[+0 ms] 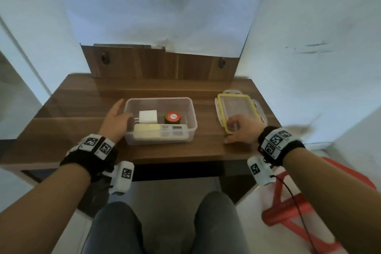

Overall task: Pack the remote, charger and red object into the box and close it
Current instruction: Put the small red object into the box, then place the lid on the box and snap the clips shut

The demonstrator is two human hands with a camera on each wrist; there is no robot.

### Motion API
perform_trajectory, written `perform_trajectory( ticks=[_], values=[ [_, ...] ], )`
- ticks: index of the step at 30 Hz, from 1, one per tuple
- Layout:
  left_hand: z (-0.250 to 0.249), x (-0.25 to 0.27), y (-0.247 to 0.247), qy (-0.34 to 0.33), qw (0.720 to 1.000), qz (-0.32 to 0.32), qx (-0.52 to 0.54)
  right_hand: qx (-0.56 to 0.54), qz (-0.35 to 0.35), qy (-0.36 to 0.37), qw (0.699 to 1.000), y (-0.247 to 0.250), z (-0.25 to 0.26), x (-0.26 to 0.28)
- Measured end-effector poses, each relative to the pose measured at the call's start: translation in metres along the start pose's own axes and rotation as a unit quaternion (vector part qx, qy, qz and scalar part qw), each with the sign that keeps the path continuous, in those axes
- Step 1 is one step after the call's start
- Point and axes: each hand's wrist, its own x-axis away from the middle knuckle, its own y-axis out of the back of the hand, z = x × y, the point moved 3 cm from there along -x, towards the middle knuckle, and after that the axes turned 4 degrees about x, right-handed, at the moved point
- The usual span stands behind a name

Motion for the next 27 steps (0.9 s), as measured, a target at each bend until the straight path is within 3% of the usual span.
perform_trajectory(
  ticks=[9, 13, 17, 19, 21, 24, 26, 27],
  values=[
    [0.002, -0.01, -0.009, -0.003, 0.996, 0.01, 0.085, 0.091, -0.054, 0.012, 0.994, 0.0, 0.011, 0.014],
    [0.004, -0.009, -0.011, 0.014, 0.99, 0.031, 0.137, 0.032, -0.178, 0.012, 0.983, 0.036, 0.014, 0.013],
    [0.004, -0.007, -0.01, -0.002, 0.986, 0.038, 0.164, -0.074, -0.314, -0.008, 0.947, 0.086, 0.013, 0.01],
    [0.006, -0.009, -0.007, -0.018, 0.987, 0.035, 0.156, -0.202, -0.348, -0.01, 0.915, 0.105, 0.011, 0.006],
    [0.003, -0.004, -0.004, -0.023, 0.985, 0.041, 0.168, -0.422, -0.335, 0.014, 0.843, 0.118, 0.02, 0.01],
    [-0.016, 0.007, 0.004, -0.063, 0.987, -0.008, 0.148, -0.644, -0.245, 0.066, 0.722, 0.132, 0.038, 0.015],
    [-0.029, 0.01, 0.013, -0.1, 0.984, -0.047, 0.143, -0.712, -0.18, 0.081, 0.673, 0.135, 0.05, 0.009],
    [-0.035, 0.011, 0.015, -0.113, 0.982, -0.056, 0.14, -0.729, -0.153, 0.076, 0.663, 0.131, 0.056, 0.005]
  ],
)
